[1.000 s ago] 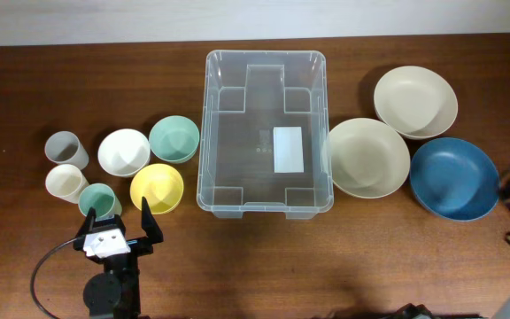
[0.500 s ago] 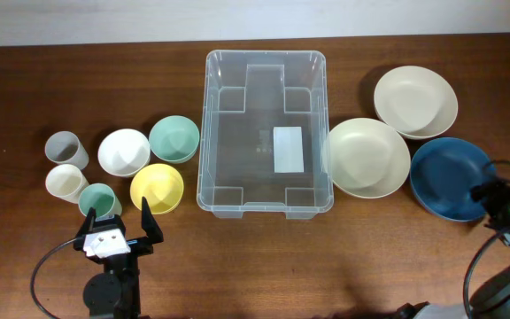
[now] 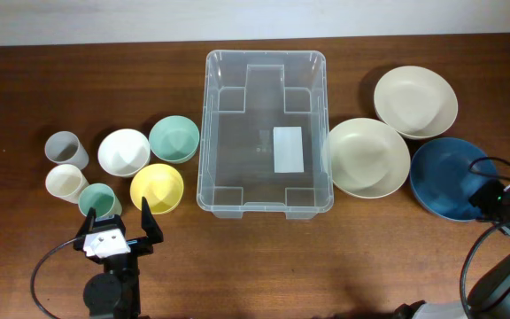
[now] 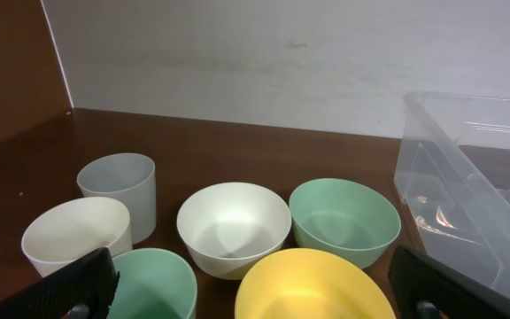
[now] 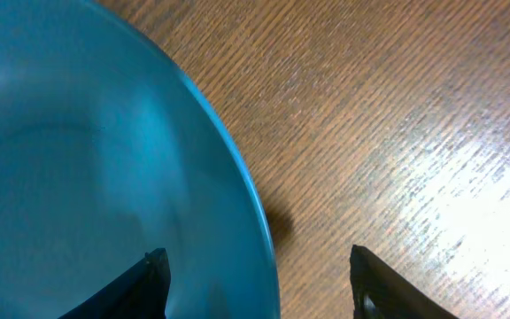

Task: Pack container
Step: 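Move the right gripper to the blue bowl's rim and grasp it, then lift the blue bowl with the right gripper and place it in the bin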

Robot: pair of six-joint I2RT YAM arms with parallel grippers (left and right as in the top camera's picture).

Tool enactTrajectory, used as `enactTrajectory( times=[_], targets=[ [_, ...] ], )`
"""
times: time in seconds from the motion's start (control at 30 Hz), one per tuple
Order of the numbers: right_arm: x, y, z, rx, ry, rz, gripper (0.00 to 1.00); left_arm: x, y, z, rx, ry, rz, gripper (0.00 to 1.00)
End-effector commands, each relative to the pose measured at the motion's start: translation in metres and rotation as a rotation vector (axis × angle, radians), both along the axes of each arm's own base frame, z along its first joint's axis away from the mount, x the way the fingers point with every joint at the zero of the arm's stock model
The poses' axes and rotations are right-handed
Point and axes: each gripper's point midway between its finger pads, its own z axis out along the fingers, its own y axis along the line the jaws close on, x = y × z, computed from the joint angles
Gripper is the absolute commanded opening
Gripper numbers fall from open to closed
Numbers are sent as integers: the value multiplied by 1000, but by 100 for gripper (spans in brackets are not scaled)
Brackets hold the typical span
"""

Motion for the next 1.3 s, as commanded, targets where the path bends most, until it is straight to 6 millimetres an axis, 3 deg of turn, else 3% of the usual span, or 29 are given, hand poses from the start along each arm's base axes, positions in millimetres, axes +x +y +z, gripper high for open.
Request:
enactTrajectory(
  times=[0.0,0.17,0.3,0.5,0.77,0.97,1.13,1.27],
  targets=[
    [2,2,-11,27,10,6,61,0,0,-1,12,1,1,100],
    [3,1,-12,25,8,6,60,0,0,-1,12,1,1,100],
    [7,2,-11,30,-12,15,43,0,0,-1,12,1,1,100],
    [5,5,-22,58,6,16,40,0,0,-1,12,1,1,100],
    [5,5,-27,65,8,16,4,0,0,-1,12,1,1,100],
    [4,4,-17,49,5,12,4,0,0,-1,12,1,1,100],
    [-6,-4,22,-6,-43,-32,4,0,0,-1,12,1,1,100],
    [-18,-9,87,-108,-157,-64,4,0,0,-1,12,1,1,100]
  ],
)
